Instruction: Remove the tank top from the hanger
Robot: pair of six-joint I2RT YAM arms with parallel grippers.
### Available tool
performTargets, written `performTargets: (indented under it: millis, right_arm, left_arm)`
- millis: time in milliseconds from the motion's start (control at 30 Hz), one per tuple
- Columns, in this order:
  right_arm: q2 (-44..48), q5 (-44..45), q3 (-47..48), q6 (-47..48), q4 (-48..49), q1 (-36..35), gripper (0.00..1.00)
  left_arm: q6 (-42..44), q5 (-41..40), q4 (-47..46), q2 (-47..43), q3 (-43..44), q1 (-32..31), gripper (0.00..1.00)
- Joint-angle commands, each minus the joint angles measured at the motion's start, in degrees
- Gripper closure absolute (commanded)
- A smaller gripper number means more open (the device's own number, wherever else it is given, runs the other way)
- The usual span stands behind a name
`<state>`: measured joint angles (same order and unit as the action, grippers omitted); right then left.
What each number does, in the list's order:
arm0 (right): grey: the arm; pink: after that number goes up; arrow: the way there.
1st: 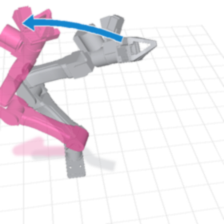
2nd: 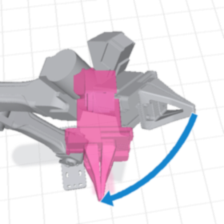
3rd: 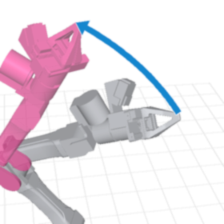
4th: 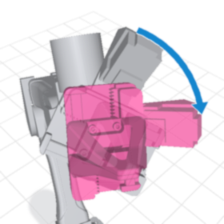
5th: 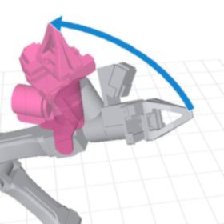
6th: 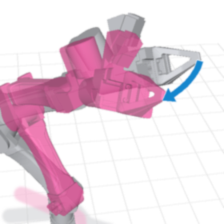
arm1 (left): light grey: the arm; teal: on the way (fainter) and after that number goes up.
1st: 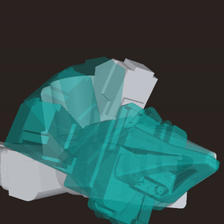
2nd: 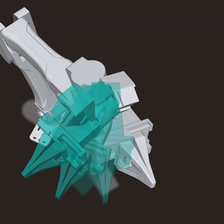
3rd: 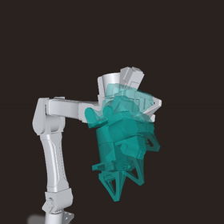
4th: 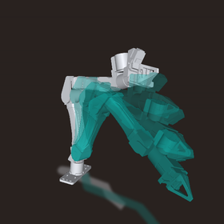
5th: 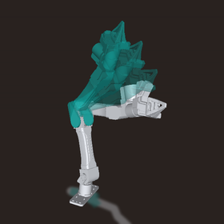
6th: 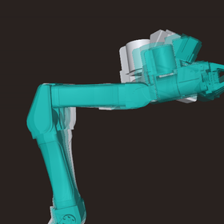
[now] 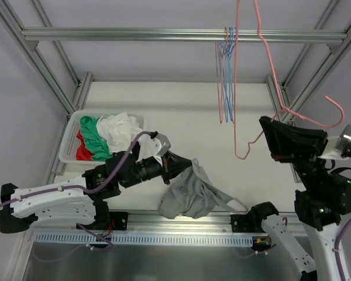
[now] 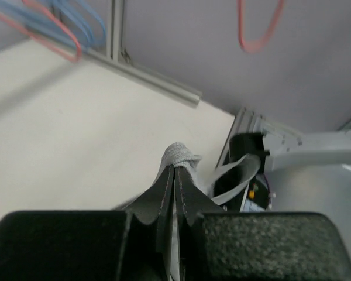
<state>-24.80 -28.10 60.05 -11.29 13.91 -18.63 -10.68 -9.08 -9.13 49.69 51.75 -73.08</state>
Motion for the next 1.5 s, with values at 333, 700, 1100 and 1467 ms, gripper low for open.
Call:
performTargets:
  millis: [333,700,1100,1467]
  right_arm:
    - [-6.2,38.1,24.9,18.5,-68.6,-0.4,1.00]
    - [-25.7,36.9,30.4,22.8,-65.8,-0.1,1.00]
    - [-60.7,22.0,63.5,22.9,-61.5,8.6,1.00]
    - [-67.2,17.6,62.9,19.1,-60.8,8.5,1.00]
  left_arm:
    - [-9.9,-20.1,9.1,0.0,-4.6,0.0,1.00]
    - [-15.0,-22.2,18.3,-0.7,-6.7,0.0,1.00]
    - [-14.4,-11.1,18.1,0.4,-8.7,0.0,1.00]
    - [-18.6,-13.6,21.8,-0.5,-11.4,0.0,0.26]
